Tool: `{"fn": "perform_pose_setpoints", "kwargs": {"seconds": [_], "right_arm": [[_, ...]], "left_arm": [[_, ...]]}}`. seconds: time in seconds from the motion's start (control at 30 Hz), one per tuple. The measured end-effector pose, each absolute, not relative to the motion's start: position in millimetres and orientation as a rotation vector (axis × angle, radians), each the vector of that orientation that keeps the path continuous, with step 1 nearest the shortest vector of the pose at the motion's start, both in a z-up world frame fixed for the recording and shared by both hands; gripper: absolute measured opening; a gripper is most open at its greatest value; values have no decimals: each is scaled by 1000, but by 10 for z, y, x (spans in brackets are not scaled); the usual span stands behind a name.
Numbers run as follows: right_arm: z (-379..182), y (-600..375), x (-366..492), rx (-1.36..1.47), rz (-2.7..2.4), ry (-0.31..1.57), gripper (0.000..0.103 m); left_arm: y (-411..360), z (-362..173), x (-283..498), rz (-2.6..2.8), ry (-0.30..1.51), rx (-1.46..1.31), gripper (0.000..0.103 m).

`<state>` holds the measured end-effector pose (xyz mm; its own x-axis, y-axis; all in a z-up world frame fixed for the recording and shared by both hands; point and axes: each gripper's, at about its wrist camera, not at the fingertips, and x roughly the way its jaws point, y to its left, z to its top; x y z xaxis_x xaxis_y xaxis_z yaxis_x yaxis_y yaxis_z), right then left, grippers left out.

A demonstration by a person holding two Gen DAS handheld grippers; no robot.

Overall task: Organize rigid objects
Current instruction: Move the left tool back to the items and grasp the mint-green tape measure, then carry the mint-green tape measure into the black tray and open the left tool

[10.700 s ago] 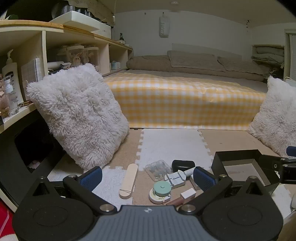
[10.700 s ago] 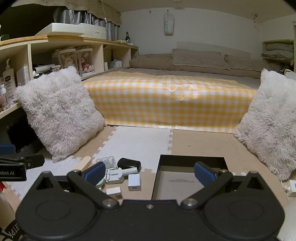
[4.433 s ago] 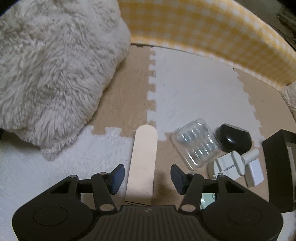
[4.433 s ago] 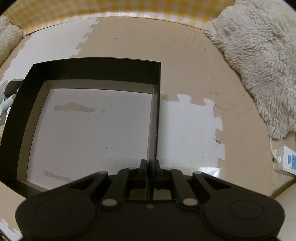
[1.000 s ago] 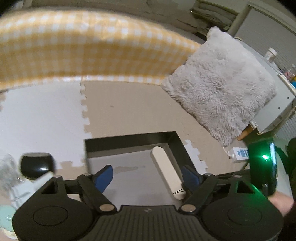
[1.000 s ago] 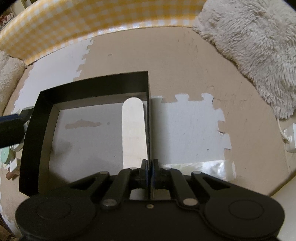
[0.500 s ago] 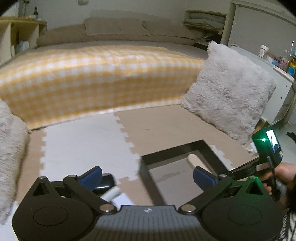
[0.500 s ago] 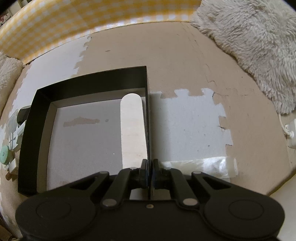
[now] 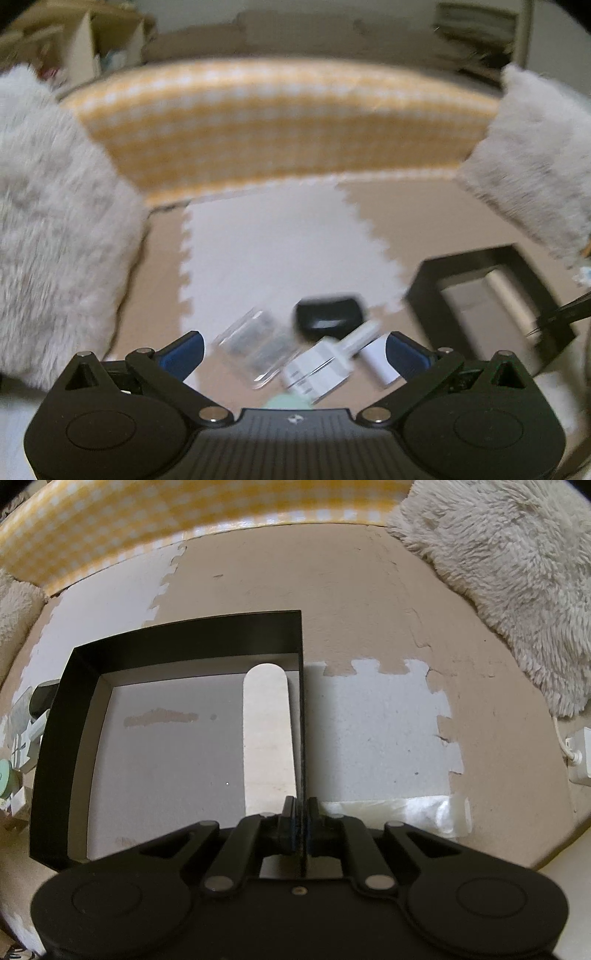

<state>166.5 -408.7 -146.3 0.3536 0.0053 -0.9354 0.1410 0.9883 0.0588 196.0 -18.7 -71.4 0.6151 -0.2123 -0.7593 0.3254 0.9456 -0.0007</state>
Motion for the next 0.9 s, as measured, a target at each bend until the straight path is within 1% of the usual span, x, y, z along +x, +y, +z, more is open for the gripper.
{"fn": "perform_pose_setpoints", "kwargs": {"seconds": [0.13,0.27,0.33,0.4,0.43,0.5,0.63,0.7,0.8,0.9], "right_arm": [[-1464,-4093,1662,141,-86,1206,7],[-1463,-4096,1667,142,-86,1207,7],[-1463,-4096,1666,142,-86,1207,7],[-1463,-4095,1665,142,-86,1207,7],[-1463,-4096,1665,142,-86,1207,7],[-1463,-4096,1665,141,-86,1206,7],[-1463,-4096,1665,141,-86,1207,7],[-1463,-4096,1664,140,-86,1207,7],[-1463,-4095,1663,141,-86,1206,7],[-1463,-4094,1663,141,-86,1206,7]], "left_arm": [[-103,-934,2065,-265,953,160,103],[-61,-1136,2125,-265,1046,121,102],[-53,-1207,2157,-271,1084,86,98],[-66,-1255,2173,-270,1099,78,90],[-85,-1267,2178,-269,1106,82,89],[-101,-1304,2191,-274,1116,94,80],[-135,-1390,2204,-282,1141,114,72],[-150,-1413,2214,-285,1145,122,61],[-165,-1439,2234,-282,1158,143,51],[-164,-1433,2228,-275,1159,159,51]]}}
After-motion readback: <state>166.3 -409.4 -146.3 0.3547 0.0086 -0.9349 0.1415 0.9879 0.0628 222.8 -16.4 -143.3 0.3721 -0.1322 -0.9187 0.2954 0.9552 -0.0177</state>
